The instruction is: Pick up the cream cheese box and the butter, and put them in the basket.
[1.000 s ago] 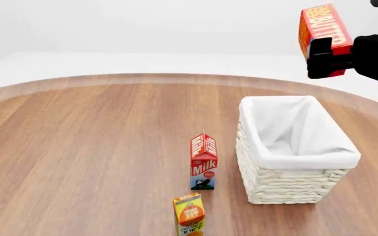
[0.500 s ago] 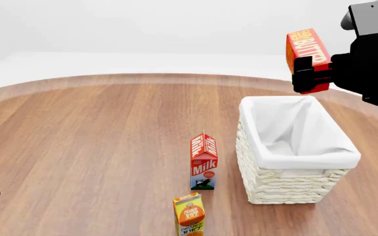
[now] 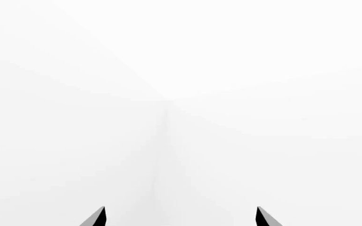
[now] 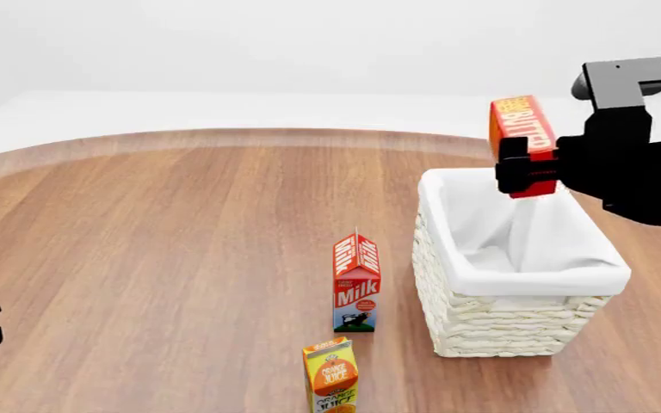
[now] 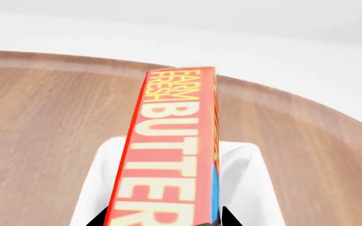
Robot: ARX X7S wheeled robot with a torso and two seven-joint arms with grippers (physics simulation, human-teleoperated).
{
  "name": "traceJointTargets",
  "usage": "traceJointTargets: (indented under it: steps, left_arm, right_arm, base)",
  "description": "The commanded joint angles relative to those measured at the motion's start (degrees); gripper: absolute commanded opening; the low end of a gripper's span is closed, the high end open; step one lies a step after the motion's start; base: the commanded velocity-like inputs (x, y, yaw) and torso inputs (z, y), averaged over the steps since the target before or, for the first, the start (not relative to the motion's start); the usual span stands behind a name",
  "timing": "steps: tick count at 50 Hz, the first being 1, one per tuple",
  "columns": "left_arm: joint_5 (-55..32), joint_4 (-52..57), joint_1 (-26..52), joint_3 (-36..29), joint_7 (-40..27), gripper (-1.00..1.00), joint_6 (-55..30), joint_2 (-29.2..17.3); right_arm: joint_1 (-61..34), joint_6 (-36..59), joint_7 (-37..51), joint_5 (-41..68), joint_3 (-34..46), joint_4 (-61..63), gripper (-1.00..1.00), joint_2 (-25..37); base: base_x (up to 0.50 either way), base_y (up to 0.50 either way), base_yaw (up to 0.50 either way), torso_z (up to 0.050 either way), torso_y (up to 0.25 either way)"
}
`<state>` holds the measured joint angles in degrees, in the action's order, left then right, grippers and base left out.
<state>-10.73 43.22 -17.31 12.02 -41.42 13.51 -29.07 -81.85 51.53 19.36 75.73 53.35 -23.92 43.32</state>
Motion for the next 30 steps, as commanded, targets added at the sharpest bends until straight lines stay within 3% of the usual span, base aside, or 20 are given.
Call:
traceJointTargets:
  steps: [1,30]
  left_arm:
    - [0.48,-0.34,-0.16,1.69,1.56,1.00,1.34,1.15]
    - [0.63,-0.44,-0.04,1.55,1.55,1.00,1.24,1.22]
  right_arm:
    - [2.40,-2.09,-2.24,-3.98,-2.64,-0.99,-1.00,-1.67]
    - [9.98,-3.00,-0.97,-2.42,-2.56,2.44,-1.00,2.70]
  base:
    - [0.00,0.00,0.00,0.000,0.010]
    - [0.00,0.00,0.00,0.001,0.001]
